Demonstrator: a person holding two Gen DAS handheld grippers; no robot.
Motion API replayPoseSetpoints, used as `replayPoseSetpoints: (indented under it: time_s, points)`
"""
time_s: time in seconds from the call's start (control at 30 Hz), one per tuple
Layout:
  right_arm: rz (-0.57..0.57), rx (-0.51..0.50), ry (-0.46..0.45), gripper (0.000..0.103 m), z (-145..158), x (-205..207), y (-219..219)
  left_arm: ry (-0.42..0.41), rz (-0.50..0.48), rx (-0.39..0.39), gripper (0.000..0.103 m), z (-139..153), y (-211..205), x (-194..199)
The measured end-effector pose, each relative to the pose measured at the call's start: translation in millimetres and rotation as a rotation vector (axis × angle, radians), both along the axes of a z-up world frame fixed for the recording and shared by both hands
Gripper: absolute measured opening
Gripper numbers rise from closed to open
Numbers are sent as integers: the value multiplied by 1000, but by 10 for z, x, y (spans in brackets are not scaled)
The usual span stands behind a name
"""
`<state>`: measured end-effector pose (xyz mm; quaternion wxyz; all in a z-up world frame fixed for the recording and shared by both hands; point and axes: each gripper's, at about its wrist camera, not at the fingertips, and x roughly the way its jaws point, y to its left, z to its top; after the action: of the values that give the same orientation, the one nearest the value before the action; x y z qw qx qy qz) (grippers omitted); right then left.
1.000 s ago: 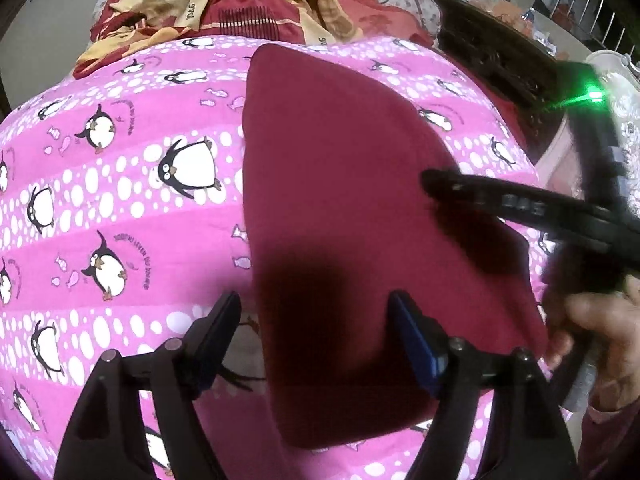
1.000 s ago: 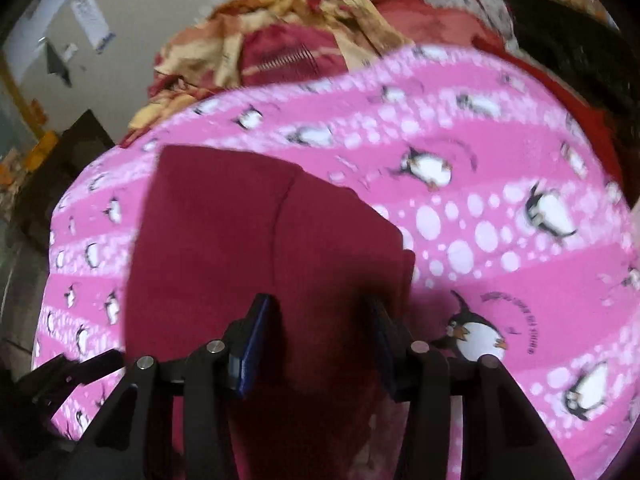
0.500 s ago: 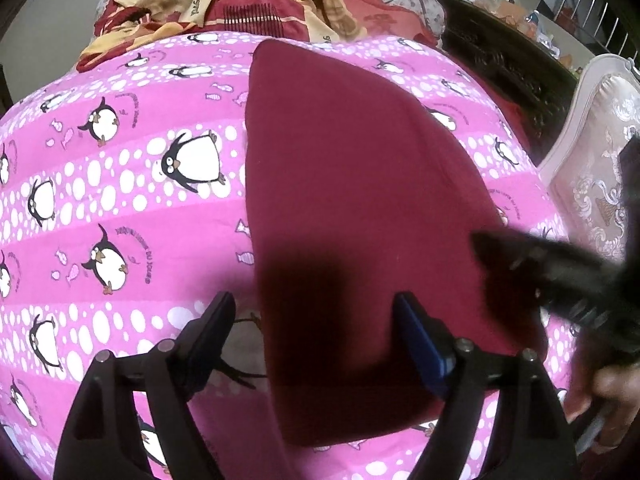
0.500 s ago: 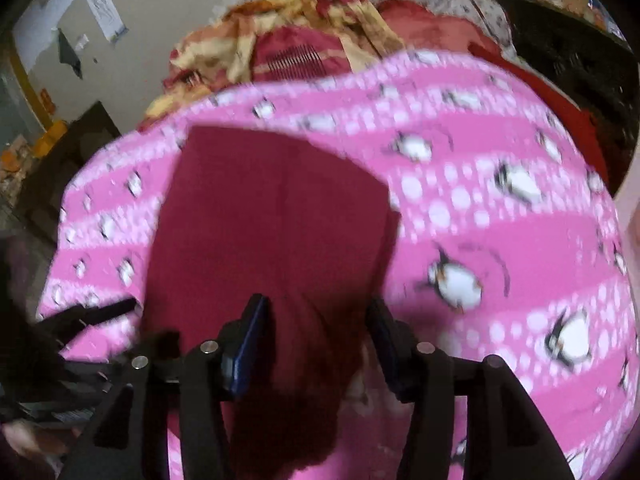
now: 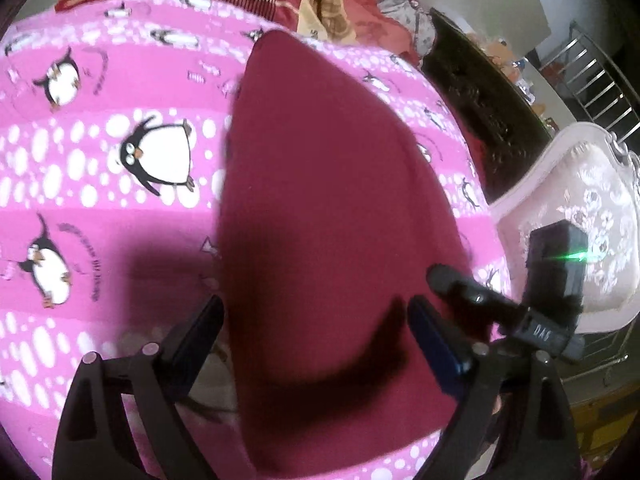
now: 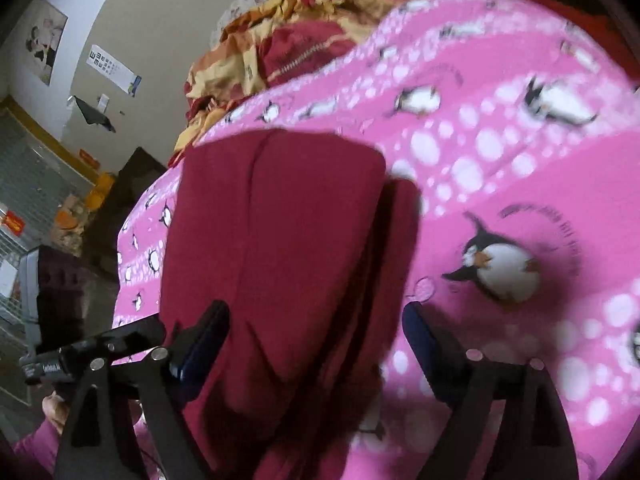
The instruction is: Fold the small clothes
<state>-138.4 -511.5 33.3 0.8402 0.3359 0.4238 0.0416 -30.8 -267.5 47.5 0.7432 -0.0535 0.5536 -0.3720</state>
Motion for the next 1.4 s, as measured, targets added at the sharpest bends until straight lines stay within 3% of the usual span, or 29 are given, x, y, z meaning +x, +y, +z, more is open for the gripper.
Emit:
replayPoseSetpoints:
  time_s: [0.17, 0.27, 0.4, 0.53, 0.67, 0.8, 0.87, 0.97, 1.07, 1.2, 1.3, 1.4]
  points:
    - [3, 78, -44, 92, -73, 105, 64, 92, -9, -47, 92, -219, -92, 88]
    - [13, 43, -50, 77, 12, 113, 152, 88, -22, -50, 83, -219, -126, 81]
    - [58, -19, -95, 58, 326, 32, 270, 45, -48, -62, 65, 5, -21, -21]
    - [125, -35, -126, 57, 648, -43, 577, 29, -48, -70, 64, 263, 231, -178]
    - [196, -15, -121, 57, 746, -134, 958, 0, -20, -31, 64, 428, 641, -424]
    - [249, 15, -58, 58, 553, -217, 1292, 44, 7, 15, 64, 345, 1005, -632]
    - [239, 22, 22, 59, 333, -251, 1381, 64, 25, 60, 64, 171, 1125, -714]
    - [217, -39, 93, 66, 182, -361, 1414, 79, 69, 104, 67, 8, 1224, -758]
    - [205, -75, 77, 67, 359, -505, 1361, -9, 108, 125, 75, 136, 1302, -800]
    - [244, -258, 0, 67, 802, -684, 1473, -157, 156, 192, 80, 350, 1318, -817]
    - [283, -328, -69, 64, 1021, -739, 1680, -175, 181, 199, 80, 416, 1301, -793]
    - [363, -352, -89, 57, 1029, -724, 1939, -210, 199, 221, 80, 425, 1368, -852]
